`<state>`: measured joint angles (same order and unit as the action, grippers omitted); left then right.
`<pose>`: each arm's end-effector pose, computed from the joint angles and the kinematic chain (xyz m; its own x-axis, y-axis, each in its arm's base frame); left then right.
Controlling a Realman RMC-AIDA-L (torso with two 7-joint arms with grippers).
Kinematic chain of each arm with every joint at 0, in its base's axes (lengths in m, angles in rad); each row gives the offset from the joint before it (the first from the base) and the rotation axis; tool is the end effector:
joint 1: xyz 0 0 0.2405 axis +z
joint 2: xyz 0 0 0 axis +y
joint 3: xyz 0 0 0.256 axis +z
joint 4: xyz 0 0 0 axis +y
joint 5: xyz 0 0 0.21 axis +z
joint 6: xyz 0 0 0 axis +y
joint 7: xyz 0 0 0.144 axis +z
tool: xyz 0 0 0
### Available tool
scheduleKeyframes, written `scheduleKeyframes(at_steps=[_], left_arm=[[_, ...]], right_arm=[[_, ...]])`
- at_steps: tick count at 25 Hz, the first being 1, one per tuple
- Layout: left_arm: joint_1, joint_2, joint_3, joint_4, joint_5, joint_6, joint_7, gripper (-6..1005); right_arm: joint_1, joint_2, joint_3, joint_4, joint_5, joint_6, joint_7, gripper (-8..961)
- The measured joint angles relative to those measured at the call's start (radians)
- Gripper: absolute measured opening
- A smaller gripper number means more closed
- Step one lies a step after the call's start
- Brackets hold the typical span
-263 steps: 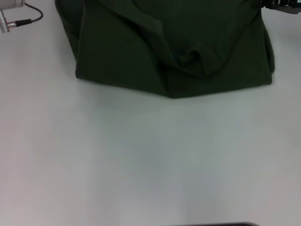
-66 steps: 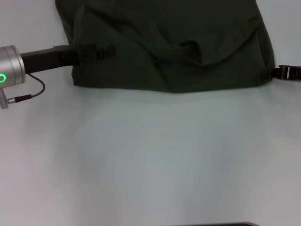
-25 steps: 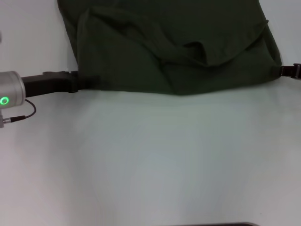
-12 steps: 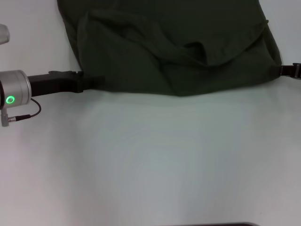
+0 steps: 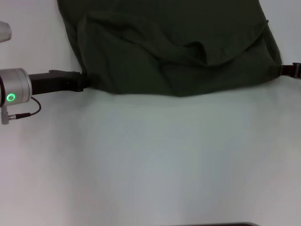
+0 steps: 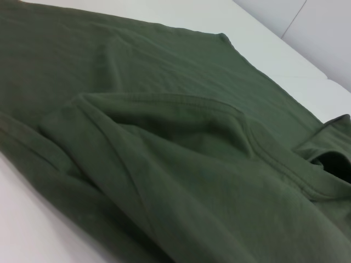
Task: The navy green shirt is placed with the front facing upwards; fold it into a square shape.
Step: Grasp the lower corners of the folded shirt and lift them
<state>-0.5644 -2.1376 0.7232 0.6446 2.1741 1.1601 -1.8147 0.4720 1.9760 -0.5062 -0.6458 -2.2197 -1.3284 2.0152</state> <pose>-0.2893 0.3586 -0.0328 0.5813 0.6888 0.4332 0.8101 -0.5401 -0.2282 0.3547 0.3338 0.0570 0.2996 -0.7787 -0.5513 -0.9538 -0.2574 -0.1548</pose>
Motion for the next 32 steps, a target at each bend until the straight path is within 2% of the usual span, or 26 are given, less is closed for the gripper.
scheduleKeyframes(at_steps=[9, 10, 15, 22, 27, 32], left_arm=[[0.000, 0.006, 0.009, -0.002, 0.001, 0.005, -0.001, 142], [0.002, 0.010, 0.009, -0.002, 0.001, 0.015, -0.001, 101], [0.019, 0.042, 0.003, 0.001, 0.000, 0.130, -0.001, 25], [0.063, 0.078, -0.062, 0.034, -0.007, 0.327, 0.008, 25], [0.101, 0.102, -0.090, 0.046, -0.007, 0.399, 0.002, 25], [0.136, 0.114, -0.092, 0.048, -0.006, 0.459, 0.002, 25]], right_arm=[[-0.002, 0.000, -0.001, 0.000, 0.000, 0.000, -0.006, 35], [-0.002, 0.000, -0.002, 0.000, 0.000, 0.000, -0.007, 35], [-0.009, 0.001, 0.004, 0.000, -0.001, -0.040, -0.038, 36], [-0.036, 0.006, 0.044, -0.003, 0.006, -0.122, -0.072, 36], [-0.074, 0.001, 0.055, -0.005, 0.006, -0.140, -0.074, 36], [-0.120, -0.002, 0.055, -0.005, 0.003, -0.169, -0.082, 35]])
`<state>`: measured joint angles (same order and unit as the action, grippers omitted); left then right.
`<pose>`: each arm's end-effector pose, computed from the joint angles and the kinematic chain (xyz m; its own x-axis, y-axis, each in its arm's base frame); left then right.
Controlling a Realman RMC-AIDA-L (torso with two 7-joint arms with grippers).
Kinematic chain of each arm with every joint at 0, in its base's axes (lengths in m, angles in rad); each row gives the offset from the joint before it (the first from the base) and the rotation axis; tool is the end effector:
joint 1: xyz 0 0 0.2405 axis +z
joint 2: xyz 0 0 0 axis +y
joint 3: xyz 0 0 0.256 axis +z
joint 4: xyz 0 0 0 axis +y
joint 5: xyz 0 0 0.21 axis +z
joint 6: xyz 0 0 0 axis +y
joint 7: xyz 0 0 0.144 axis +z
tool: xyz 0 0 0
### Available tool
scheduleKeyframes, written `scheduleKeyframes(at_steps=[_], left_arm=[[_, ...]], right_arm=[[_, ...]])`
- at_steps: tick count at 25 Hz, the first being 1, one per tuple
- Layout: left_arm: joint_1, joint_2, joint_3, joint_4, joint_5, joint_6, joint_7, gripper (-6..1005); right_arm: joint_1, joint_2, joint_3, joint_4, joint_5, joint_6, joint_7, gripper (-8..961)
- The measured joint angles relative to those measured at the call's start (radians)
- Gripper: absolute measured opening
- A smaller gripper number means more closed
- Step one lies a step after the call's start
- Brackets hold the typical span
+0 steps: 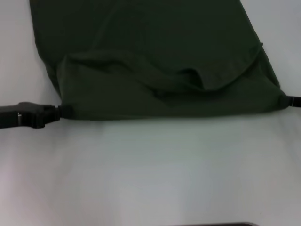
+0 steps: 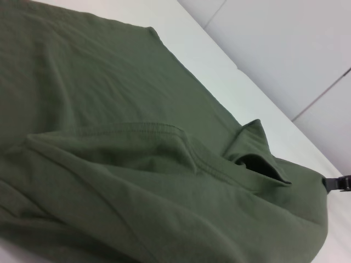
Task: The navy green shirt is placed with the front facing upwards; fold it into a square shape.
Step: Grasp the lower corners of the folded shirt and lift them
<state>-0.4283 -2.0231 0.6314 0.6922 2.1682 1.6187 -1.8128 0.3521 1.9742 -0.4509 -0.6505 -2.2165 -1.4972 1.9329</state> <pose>-0.3170 0.2939 0.0235 0.5237 0.7508 0.4026 0.8167 -0.5769 0.0137 0.3755 0.2780 0.0582 0.2623 -0.8043 -0.5332 -0.9608 -0.2689 -0.0671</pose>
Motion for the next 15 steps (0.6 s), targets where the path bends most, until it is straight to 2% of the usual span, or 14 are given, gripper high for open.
scheduleKeyframes(at_steps=[15], left_arm=[[0.038, 0.012, 0.002, 0.003, 0.060, 0.083, 0.009, 24]], right_arm=[[-0.083, 0.017, 0.006, 0.000, 0.000, -0.089, -0.061, 35]])
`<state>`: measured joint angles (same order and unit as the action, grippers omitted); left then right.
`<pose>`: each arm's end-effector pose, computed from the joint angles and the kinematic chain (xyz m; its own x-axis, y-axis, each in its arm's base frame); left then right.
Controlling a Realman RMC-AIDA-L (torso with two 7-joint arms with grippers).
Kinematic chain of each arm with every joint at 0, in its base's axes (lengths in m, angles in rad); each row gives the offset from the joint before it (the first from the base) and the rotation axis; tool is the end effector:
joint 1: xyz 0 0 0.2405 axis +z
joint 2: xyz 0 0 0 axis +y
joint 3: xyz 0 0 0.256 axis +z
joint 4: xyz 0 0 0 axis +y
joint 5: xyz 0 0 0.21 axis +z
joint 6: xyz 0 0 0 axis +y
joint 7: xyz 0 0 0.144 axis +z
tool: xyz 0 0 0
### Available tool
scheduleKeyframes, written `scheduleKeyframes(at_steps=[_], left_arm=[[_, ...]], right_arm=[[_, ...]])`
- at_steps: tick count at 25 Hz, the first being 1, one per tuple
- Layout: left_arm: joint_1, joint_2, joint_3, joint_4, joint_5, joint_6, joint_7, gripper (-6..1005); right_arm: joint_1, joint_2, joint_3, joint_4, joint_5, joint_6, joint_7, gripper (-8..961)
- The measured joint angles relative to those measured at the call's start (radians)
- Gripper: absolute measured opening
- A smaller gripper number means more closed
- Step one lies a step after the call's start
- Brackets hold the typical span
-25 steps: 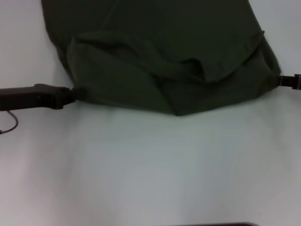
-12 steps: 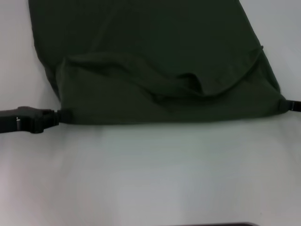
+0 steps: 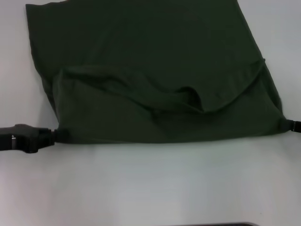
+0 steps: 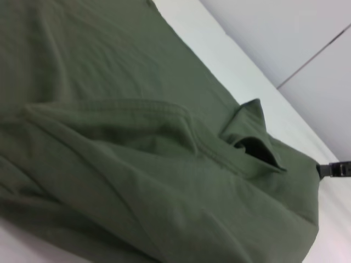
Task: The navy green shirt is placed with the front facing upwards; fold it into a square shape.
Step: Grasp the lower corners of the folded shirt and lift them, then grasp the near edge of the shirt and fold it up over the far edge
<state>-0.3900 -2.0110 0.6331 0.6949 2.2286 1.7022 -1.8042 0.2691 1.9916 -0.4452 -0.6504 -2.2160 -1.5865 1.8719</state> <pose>-0.3280 0.2687 0.0249 0.5219 0.7879 0.3268 0.8203 -0.5687 0.0610 0.3835 0.2389 0.0486 0.2451 -0.8240 -0.5108 -0.9600 -0.2798 -0.0092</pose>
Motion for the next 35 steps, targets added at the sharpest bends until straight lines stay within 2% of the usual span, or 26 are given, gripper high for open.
scheduleKeyframes(at_steps=[8, 21, 35], left_arm=[[-0.001, 0.004, -0.004, 0.001, 0.047, 0.008, 0.007, 24], [-0.005, 0.040, -0.021, 0.000, 0.059, 0.009, 0.011, 25], [0.036, 0.021, -0.018, -0.001, 0.103, 0.036, 0.034, 25]], right_arm=[[-0.022, 0.010, 0.007, 0.013, -0.002, -0.022, -0.052, 35], [-0.026, 0.028, -0.004, 0.015, -0.005, -0.060, -0.091, 35], [-0.043, 0.025, 0.003, 0.013, -0.028, -0.103, -0.102, 36]])
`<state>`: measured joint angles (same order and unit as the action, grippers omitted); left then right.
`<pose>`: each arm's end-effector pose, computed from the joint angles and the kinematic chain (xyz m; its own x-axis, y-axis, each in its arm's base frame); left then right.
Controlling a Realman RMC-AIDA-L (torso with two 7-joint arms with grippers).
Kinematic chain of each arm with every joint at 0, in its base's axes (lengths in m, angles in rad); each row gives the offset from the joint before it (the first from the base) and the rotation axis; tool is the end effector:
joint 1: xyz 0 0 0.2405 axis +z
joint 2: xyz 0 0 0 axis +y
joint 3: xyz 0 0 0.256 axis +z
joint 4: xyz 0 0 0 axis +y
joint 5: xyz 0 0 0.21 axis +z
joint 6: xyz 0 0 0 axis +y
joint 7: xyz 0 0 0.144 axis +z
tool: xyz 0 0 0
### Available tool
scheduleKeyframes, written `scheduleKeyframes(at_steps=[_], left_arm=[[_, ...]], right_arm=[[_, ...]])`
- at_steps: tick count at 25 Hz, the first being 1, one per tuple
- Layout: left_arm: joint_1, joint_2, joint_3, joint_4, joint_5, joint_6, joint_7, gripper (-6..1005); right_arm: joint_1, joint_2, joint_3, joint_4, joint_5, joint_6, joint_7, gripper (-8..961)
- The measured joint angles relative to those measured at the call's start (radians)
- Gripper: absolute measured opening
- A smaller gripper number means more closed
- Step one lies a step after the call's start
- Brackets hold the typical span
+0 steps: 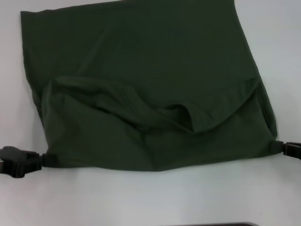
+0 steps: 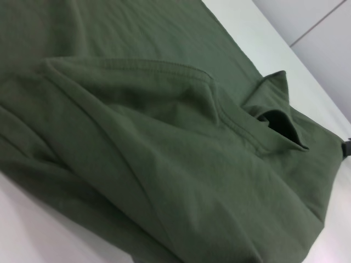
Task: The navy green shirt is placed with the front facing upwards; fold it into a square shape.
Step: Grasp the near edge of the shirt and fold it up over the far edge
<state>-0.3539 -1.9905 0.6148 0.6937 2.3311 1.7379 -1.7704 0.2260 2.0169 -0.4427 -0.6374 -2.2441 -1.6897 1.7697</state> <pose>-0.3485 0.2453 0.0308 0.5265 0.8164 0.2371 0.8334 -0.5507 0.0456 0.3775 0.2094 0.0322 0.2909 -0.8337 -0.4693 -0.9315 -0.3587 0.0598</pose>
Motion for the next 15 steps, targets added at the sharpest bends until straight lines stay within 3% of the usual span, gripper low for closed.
scheduleKeyframes(at_steps=[8, 15], left_arm=[[0.001, -0.002, -0.009, 0.002, -0.008, 0.024, 0.014, 25], [-0.058, 0.008, -0.096, 0.018, -0.035, 0.103, 0.018, 25]], right_arm=[[0.008, -0.006, 0.004, -0.006, 0.009, -0.023, -0.017, 36], [0.098, -0.016, 0.005, -0.008, 0.029, -0.040, -0.001, 36]])
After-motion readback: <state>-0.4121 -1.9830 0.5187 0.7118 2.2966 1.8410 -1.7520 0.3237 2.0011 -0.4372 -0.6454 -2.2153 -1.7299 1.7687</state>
